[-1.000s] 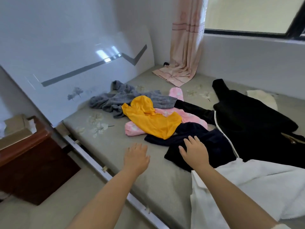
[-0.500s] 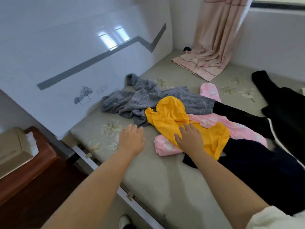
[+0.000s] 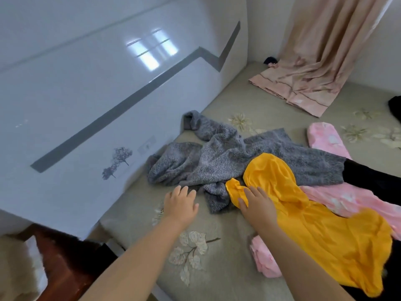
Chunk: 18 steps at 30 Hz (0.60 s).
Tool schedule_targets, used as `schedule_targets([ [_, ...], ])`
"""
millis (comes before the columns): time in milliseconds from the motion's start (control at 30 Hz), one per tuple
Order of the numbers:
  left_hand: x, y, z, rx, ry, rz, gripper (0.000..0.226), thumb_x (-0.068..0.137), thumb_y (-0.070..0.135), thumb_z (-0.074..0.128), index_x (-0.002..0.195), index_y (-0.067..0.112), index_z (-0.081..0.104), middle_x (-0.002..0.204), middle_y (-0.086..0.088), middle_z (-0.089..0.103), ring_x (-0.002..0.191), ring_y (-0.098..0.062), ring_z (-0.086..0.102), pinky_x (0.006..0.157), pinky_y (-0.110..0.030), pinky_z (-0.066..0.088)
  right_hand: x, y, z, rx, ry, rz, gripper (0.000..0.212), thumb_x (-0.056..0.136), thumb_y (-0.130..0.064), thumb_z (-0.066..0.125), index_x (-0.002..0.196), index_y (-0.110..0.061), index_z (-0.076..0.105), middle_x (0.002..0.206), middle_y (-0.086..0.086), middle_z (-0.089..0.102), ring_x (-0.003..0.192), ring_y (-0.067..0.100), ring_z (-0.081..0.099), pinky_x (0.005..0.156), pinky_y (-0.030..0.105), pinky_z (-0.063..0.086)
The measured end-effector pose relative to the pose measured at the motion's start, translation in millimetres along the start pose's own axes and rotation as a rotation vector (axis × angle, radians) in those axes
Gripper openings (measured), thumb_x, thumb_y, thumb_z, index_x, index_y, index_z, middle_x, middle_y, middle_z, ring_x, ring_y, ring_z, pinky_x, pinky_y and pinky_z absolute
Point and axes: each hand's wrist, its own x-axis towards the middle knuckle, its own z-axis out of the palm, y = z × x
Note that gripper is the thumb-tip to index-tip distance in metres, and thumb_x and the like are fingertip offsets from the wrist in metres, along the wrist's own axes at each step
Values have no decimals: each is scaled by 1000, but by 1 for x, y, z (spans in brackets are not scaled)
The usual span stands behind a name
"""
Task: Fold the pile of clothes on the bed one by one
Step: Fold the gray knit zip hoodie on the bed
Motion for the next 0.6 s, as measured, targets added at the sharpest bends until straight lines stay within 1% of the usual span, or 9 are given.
schedule_targets([
  [100, 35, -34, 11, 2, -49, -22, 45, 95, 38, 35, 136, 20, 35, 144, -2, 34, 136, -21, 22, 107, -38, 24, 33, -21, 19, 26, -1, 23, 47, 95, -39, 39, 135, -15, 43, 142, 1, 42, 136, 19, 29, 107, 32, 29],
  [200, 77, -69, 23, -11, -78, -29, 46, 95, 39, 34, 136, 19, 35, 144, -3, 35, 136, -22, 24, 107, -41, 26, 70, -42, 41, -12, -75, 20, 50, 95, -41, 38, 138, -17, 38, 144, -1, 38, 137, 18, 26, 109, 31, 25],
  [267, 107, -93, 34, -11, -104, -12, 49, 95, 43, 33, 137, 18, 34, 144, -4, 36, 135, -24, 26, 107, -42, 27, 94, -61, 54, -23, -131, 32, 51, 95, -40, 39, 139, -17, 34, 145, -1, 36, 136, 18, 25, 109, 33, 24],
  [333, 141, -116, 48, -11, -99, 4, 51, 94, 47, 32, 137, 18, 34, 142, -4, 38, 133, -24, 29, 105, -41, 29, 121, -79, 69, -62, -151, 29, 51, 94, -39, 42, 139, -18, 33, 145, -1, 34, 136, 18, 24, 109, 34, 24],
  [433, 185, -148, 69, -34, -98, 0, 53, 94, 49, 33, 137, 17, 33, 140, -4, 39, 131, -23, 31, 102, -40, 33, 159, -101, 90, -139, -213, 12, 55, 93, -38, 46, 142, -20, 27, 150, 2, 24, 139, 22, 16, 111, 40, 18],
  [533, 214, -176, 91, -82, -101, -79, 56, 93, 47, 38, 137, 13, 30, 143, -7, 35, 133, -26, 29, 101, -40, 35, 189, -116, 111, -222, -282, 3, 56, 94, -34, 46, 144, -23, 23, 154, 6, 8, 141, 25, 6, 113, 44, 10],
  [567, 221, -183, 98, -107, -104, -110, 58, 93, 45, 40, 138, 11, 28, 142, -8, 37, 130, -27, 33, 99, -39, 37, 195, -119, 117, -251, -289, 1, 53, 94, -30, 46, 143, -24, 26, 153, 7, 10, 141, 26, 7, 113, 46, 8],
  [600, 226, -189, 105, -140, -111, -134, 57, 93, 43, 42, 138, 10, 28, 137, -9, 41, 126, -27, 39, 94, -38, 41, 200, -120, 122, -284, -293, 2, 46, 94, -26, 45, 139, -23, 35, 150, 7, 19, 138, 26, 14, 113, 46, 7],
])
